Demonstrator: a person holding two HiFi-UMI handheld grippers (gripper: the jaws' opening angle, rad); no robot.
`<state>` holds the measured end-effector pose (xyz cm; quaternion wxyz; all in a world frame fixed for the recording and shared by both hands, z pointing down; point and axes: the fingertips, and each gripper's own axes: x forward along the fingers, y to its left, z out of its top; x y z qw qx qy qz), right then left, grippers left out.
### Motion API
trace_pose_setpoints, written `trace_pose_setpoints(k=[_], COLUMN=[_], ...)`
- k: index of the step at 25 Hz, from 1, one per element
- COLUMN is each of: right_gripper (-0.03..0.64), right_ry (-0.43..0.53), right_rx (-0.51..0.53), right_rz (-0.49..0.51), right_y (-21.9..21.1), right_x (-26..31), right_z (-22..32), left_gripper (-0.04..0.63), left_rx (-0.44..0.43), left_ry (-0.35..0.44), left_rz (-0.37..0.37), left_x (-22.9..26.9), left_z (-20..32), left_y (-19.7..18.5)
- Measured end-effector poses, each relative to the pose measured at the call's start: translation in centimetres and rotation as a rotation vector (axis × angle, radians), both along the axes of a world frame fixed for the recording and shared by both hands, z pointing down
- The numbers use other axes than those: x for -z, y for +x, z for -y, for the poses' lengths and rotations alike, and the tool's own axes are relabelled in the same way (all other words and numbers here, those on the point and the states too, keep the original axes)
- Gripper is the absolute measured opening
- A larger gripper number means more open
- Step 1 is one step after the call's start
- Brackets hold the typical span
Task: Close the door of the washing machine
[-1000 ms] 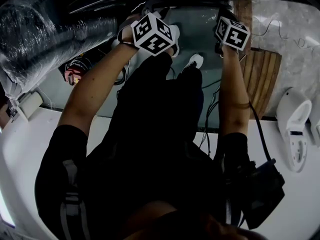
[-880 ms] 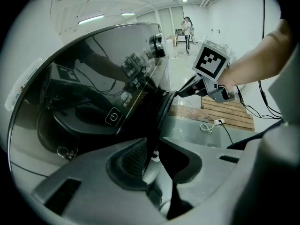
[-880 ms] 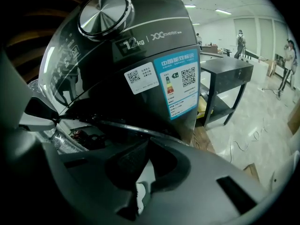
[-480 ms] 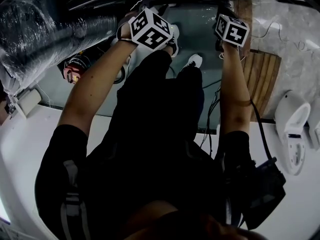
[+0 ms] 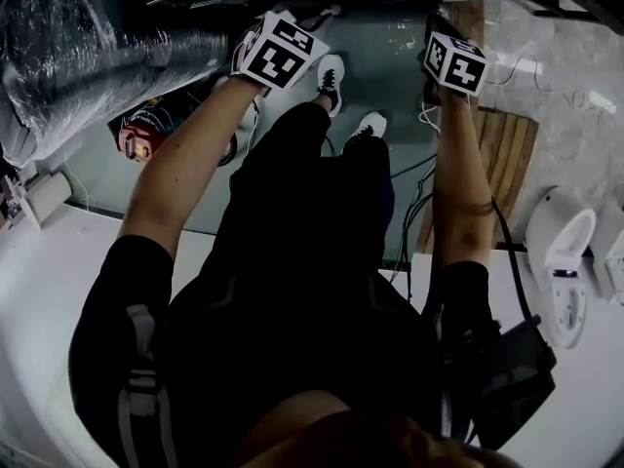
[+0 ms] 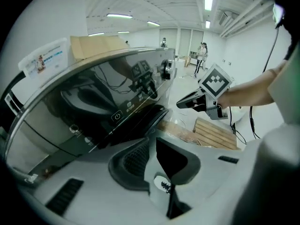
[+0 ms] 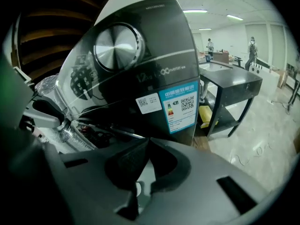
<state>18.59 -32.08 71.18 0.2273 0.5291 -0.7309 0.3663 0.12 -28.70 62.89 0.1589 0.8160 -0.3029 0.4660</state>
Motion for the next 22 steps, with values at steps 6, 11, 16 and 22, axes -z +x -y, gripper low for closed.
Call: trace_pose_setpoints(k=[6, 11, 16, 22], right_gripper=[0.005, 0.005, 0.005, 0.005], right_ry=[0.05, 0.093, 0.145, 0.26], right_rx=[0.05, 0.076, 0.11, 0.212], right_rz=[0.006, 0.0, 0.027, 0.012], right_y=[-0.6, -0.2, -0.4, -2.0], right_x=[5.1, 9.6, 14.8, 22.3], right_z=[-2.2, -3.1, -4.5, -5.6], left_gripper=[0.028, 0.005, 0.005, 0.005], left_rx=[0.076, 0.136, 0.225, 0.289], left_ry=[0.066, 0.134, 0.186, 0.263], left_rz=[-0.069, -0.15, -0.228, -0.321], left_x=[4.0, 8.3, 12.4, 18.2], left_z=[-1.0, -1.1, -1.7, -3.4], left_y=[-0.6, -0.7, -1.6, -3.6])
